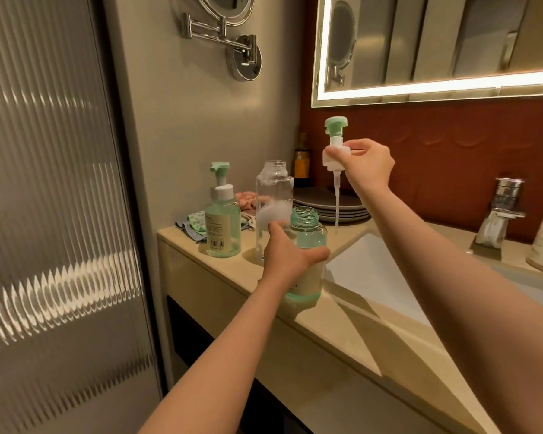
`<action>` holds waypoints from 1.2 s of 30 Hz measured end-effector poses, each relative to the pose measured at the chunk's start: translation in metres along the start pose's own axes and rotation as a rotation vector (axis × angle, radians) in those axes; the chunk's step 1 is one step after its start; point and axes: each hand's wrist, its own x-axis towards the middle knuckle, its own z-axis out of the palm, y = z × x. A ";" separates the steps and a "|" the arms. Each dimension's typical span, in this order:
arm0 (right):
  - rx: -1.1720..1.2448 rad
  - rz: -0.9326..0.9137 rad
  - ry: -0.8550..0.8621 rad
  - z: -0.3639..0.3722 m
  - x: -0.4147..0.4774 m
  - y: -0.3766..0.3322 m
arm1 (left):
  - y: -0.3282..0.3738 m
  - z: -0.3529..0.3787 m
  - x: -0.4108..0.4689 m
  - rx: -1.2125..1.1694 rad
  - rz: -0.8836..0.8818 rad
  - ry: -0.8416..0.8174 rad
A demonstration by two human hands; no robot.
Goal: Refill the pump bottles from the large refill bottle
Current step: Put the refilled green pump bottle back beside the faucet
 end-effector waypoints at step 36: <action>0.201 0.014 -0.322 -0.014 -0.059 0.014 | 0.001 0.019 0.009 -0.006 -0.027 0.010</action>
